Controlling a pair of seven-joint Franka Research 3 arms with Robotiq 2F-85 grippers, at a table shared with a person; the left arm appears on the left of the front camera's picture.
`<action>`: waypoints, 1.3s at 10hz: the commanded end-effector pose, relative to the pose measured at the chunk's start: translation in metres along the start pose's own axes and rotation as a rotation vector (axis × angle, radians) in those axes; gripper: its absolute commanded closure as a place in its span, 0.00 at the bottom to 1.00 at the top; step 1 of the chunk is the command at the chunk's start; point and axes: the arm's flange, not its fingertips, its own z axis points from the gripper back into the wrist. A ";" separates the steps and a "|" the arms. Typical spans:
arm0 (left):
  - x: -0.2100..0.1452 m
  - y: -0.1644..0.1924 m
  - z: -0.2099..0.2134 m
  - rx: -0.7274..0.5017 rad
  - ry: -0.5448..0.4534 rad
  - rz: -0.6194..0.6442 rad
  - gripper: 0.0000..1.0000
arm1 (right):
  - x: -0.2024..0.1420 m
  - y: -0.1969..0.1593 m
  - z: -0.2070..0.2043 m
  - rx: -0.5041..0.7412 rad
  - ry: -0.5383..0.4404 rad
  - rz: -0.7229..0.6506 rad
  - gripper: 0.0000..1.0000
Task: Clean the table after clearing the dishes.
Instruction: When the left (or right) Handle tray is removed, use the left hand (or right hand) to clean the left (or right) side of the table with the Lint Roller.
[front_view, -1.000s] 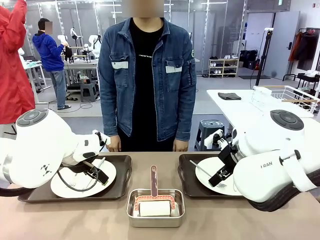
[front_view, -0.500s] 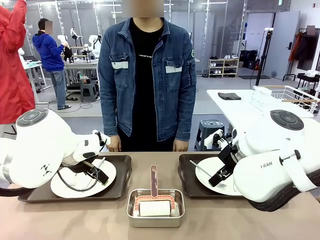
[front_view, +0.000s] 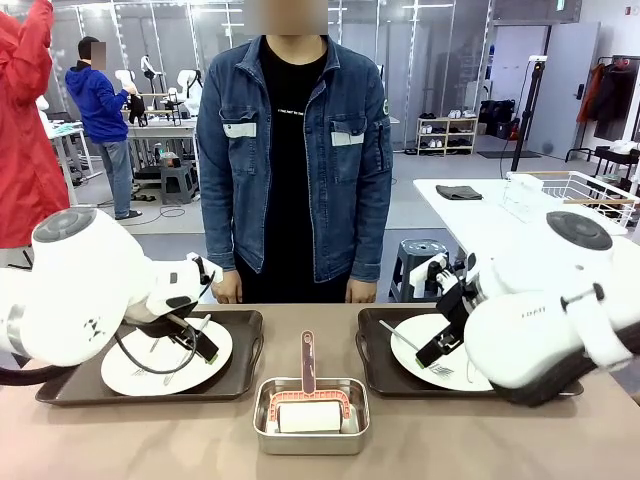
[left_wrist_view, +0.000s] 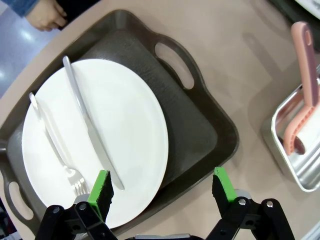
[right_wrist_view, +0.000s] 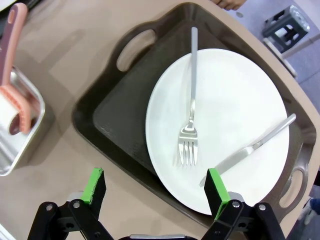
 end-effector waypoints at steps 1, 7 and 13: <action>0.009 0.024 0.036 -0.119 0.004 -0.011 0.00 | 0.007 -0.031 0.029 0.089 -0.020 -0.016 0.00; -0.058 0.107 0.161 -0.448 -0.224 0.041 0.00 | -0.012 -0.119 0.091 0.506 -0.186 -0.174 0.00; -0.191 0.210 0.165 -0.677 -0.656 0.424 0.00 | -0.147 -0.235 0.139 0.879 -0.450 -0.585 0.00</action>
